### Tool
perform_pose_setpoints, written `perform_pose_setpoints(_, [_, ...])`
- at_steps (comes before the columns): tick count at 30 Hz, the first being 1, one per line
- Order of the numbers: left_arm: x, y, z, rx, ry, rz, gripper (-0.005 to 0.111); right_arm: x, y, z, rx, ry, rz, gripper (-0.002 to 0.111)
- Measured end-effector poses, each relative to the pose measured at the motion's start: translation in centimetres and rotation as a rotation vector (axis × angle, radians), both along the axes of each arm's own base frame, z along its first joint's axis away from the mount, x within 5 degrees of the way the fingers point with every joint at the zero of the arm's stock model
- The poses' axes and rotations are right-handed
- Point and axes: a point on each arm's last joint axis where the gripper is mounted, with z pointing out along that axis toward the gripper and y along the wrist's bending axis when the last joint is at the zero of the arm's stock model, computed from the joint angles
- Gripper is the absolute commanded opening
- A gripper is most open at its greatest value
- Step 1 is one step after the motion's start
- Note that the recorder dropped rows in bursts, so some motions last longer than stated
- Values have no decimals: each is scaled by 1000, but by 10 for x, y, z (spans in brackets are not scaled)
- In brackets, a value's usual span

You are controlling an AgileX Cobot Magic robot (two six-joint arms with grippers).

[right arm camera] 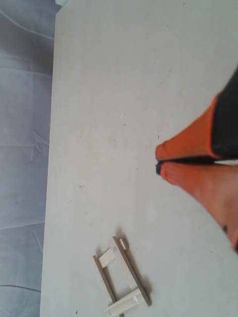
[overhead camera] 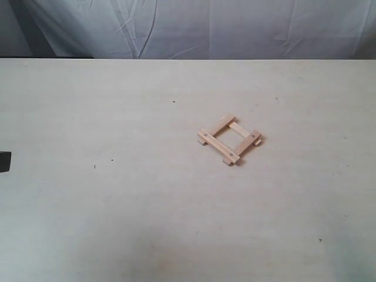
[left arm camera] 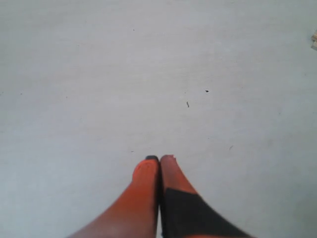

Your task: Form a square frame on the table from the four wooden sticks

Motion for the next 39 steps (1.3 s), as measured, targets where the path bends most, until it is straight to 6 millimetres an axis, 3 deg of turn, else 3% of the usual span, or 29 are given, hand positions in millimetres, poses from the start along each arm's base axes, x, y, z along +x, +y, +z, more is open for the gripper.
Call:
perform_pose_setpoints(32, [0,0,0,6,1,0,0,0,0,0,0,-8,-2,-1])
perform_pose_setpoints(39, [-26,15,4,27,-172,62,0,0,0,0,0,-8,-2,-1])
